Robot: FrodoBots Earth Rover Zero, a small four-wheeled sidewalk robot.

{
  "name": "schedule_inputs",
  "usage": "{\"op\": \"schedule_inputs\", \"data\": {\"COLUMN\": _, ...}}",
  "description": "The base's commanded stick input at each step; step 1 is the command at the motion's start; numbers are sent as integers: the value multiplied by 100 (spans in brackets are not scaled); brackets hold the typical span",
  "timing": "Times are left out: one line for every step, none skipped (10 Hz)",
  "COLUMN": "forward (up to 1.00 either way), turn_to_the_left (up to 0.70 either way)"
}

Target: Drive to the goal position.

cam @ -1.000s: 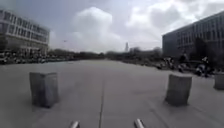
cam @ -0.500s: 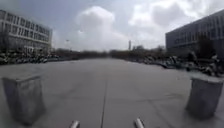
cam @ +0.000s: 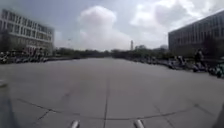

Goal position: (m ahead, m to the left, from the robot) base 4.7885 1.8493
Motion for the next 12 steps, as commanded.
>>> {"op": "schedule_inputs", "data": {"forward": 85, "turn_to_the_left": 0}}
{"op": "schedule_inputs", "data": {"forward": 85, "turn_to_the_left": 0}}
{"op": "schedule_inputs", "data": {"forward": 85, "turn_to_the_left": 0}}
{"op": "schedule_inputs", "data": {"forward": 85, "turn_to_the_left": 0}}
{"op": "schedule_inputs", "data": {"forward": 85, "turn_to_the_left": 0}}
{"op": "schedule_inputs", "data": {"forward": 85, "turn_to_the_left": 0}}
{"op": "schedule_inputs", "data": {"forward": 85, "turn_to_the_left": 0}}
{"op": "schedule_inputs", "data": {"forward": 85, "turn_to_the_left": 0}}
{"op": "schedule_inputs", "data": {"forward": 85, "turn_to_the_left": 0}}
{"op": "schedule_inputs", "data": {"forward": 85, "turn_to_the_left": 0}}
{"op": "schedule_inputs", "data": {"forward": 85, "turn_to_the_left": 0}}
{"op": "schedule_inputs", "data": {"forward": 85, "turn_to_the_left": 0}}
